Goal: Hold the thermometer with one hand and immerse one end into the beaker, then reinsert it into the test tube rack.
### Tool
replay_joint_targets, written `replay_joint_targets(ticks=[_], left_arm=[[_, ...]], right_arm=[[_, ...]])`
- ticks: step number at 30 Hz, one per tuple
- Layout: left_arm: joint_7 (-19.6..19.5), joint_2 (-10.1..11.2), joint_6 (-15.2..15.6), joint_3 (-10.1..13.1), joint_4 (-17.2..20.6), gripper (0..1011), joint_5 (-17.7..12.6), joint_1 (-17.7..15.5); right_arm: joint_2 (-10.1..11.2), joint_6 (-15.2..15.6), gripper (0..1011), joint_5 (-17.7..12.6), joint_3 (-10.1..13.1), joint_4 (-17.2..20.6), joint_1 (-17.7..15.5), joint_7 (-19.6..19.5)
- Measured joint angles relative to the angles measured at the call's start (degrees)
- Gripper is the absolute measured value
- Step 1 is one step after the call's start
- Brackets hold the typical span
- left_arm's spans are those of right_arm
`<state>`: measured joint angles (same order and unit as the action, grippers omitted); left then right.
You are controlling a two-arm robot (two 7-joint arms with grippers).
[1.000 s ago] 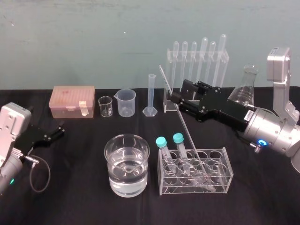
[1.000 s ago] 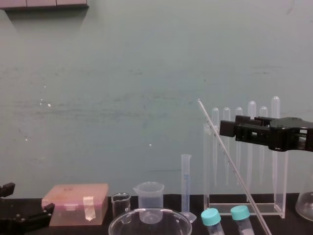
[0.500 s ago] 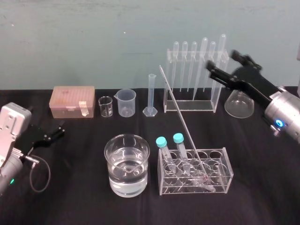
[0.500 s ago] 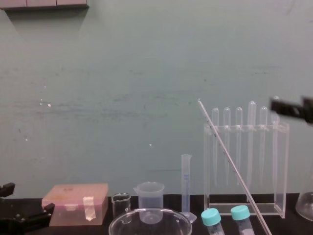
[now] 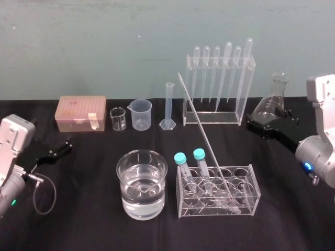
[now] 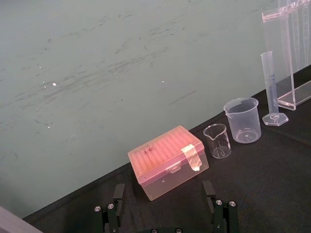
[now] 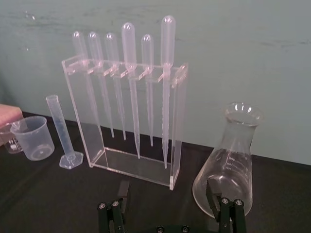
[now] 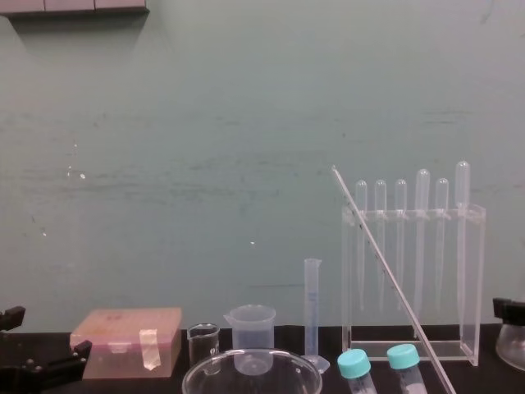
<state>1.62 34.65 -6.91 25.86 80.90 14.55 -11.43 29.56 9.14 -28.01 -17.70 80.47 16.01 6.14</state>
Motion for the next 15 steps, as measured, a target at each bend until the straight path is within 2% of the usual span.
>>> replay_joint_targets(ticks=[15], left_arm=[[0.00,0.00,0.00,0.00,0.00,1008,0.00,0.00]], right_arm=[[-0.02,-0.02,1003,0.08,0.02,0.01,0.01,0.06]])
